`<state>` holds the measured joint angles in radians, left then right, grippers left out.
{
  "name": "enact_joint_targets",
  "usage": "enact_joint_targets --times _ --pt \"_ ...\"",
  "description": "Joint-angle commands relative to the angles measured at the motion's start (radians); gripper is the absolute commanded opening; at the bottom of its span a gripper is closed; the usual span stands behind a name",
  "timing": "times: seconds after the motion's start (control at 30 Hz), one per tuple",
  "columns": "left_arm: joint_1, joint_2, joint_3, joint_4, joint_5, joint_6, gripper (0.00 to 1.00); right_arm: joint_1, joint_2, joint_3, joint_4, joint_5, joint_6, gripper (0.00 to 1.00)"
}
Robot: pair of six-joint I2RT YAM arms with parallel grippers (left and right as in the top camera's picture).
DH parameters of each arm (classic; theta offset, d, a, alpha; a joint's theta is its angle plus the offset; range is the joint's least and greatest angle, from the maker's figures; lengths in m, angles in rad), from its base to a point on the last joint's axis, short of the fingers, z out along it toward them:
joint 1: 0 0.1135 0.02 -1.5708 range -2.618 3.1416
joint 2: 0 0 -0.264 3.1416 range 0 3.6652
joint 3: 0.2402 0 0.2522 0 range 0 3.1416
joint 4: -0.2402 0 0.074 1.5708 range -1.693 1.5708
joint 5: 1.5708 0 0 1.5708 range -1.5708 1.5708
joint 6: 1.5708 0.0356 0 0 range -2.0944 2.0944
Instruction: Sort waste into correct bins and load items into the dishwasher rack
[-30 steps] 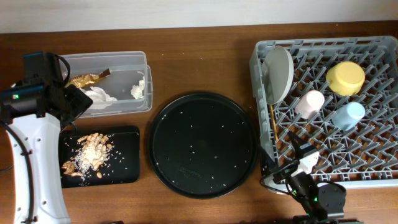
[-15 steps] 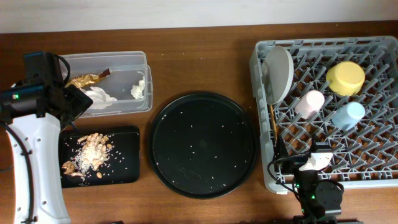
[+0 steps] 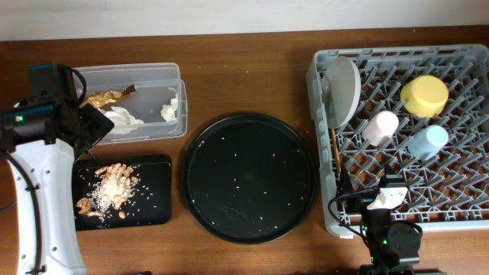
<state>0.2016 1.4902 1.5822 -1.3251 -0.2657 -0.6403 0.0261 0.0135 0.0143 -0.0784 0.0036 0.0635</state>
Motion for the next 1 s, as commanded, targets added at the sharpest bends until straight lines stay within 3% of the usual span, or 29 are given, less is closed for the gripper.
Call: enact_joint_targets --times 0.0,0.5,0.73,0.9,0.97 --pt "0.004 -0.006 0.003 0.000 -0.003 0.000 0.99 0.006 -0.010 -0.009 -0.003 0.009 -0.007 0.98" --pt "0.004 -0.016 0.003 -0.020 -0.018 0.039 0.99 0.006 -0.010 -0.009 -0.003 0.009 -0.007 0.99" --pt "-0.010 -0.200 -0.092 -0.106 0.048 0.058 0.99 0.006 -0.010 -0.009 -0.003 0.009 -0.007 0.98" --pt "-0.064 -0.466 -0.433 0.166 0.086 0.200 0.99 0.006 -0.010 -0.009 -0.003 0.009 -0.007 0.98" --pt "-0.088 -0.612 -0.639 0.362 0.162 0.279 0.99 0.006 -0.010 -0.009 -0.003 0.009 -0.007 0.98"
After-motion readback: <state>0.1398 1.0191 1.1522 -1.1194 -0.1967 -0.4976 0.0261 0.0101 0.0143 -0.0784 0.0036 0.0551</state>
